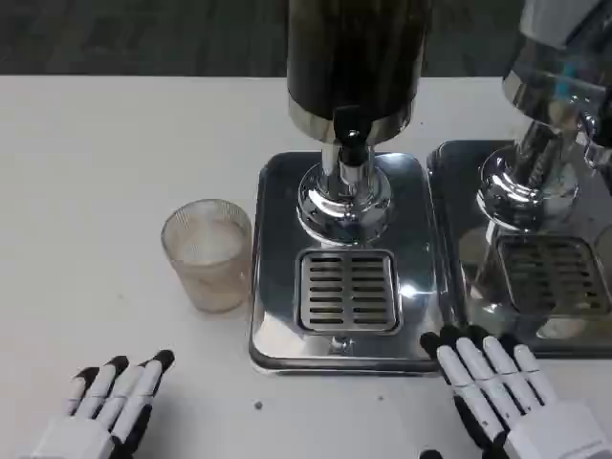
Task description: Grasp the cup under the faucet to collect the drink, then remove the cup.
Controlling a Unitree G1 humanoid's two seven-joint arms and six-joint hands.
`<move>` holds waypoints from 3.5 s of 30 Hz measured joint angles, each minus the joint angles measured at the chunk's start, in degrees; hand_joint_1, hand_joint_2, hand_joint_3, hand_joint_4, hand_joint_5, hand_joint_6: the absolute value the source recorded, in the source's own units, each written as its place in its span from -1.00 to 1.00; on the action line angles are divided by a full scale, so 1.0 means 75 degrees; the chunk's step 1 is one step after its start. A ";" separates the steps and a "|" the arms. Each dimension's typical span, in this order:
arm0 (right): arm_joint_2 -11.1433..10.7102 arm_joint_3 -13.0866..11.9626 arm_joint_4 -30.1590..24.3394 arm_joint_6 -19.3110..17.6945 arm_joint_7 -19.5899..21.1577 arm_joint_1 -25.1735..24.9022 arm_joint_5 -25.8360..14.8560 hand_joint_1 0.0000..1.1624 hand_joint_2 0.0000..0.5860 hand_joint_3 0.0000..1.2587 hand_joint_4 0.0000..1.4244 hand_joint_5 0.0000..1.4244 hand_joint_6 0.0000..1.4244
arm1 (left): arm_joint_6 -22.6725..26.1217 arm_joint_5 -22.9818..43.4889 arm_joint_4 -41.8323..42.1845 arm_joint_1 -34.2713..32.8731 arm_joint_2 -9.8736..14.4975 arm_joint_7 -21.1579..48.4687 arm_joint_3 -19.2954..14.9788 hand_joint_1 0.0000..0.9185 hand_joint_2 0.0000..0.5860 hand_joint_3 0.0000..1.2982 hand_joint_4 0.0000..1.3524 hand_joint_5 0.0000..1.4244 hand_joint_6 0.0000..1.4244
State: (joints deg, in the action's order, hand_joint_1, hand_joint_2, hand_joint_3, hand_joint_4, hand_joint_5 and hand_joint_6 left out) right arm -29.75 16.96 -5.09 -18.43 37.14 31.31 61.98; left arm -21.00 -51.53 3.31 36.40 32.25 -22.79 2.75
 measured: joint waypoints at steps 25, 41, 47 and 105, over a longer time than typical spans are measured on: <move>0.0200 0.0034 0.0057 -0.0025 -0.0174 -0.0286 -0.0634 -0.55 0.63 -1.00 -1.00 -1.00 -0.95 | -0.0434 0.1016 -0.0398 -0.0300 0.0041 -0.0024 -0.0196 -1.00 -0.81 -1.00 -1.00 -1.00 -1.00; 0.0643 0.0015 0.0050 -0.0022 -0.0188 -0.0465 -0.0922 -0.55 0.63 -0.92 -1.00 -1.00 -0.90 | -0.1026 0.2621 -0.1479 -0.1837 -0.0139 0.0076 -0.0830 -1.00 -0.89 -1.00 -1.00 -1.00 -1.00; 0.0643 0.0005 0.0056 -0.0113 -0.0296 -0.0648 -0.1152 -0.55 0.63 -0.90 -1.00 -1.00 -0.88 | -0.1119 0.2941 -0.1854 -0.2389 -0.0194 0.0285 -0.0829 -1.00 -0.91 -1.00 -1.00 -1.00 -1.00; 0.0973 -0.0127 0.0011 -0.0194 -0.0558 -0.0444 -0.1438 -0.52 0.69 -0.87 -1.00 -1.00 -0.78 | -0.1710 0.3528 -0.5603 -0.6110 -0.0230 0.2124 0.0417 -1.00 -0.96 -1.00 -1.00 -0.95 -1.00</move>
State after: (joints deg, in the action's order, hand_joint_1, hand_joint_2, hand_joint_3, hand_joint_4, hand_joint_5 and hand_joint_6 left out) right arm -22.45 16.01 -5.01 -19.89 32.95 27.97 51.19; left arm -33.82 -25.08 -38.71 -9.43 30.52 -6.86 5.88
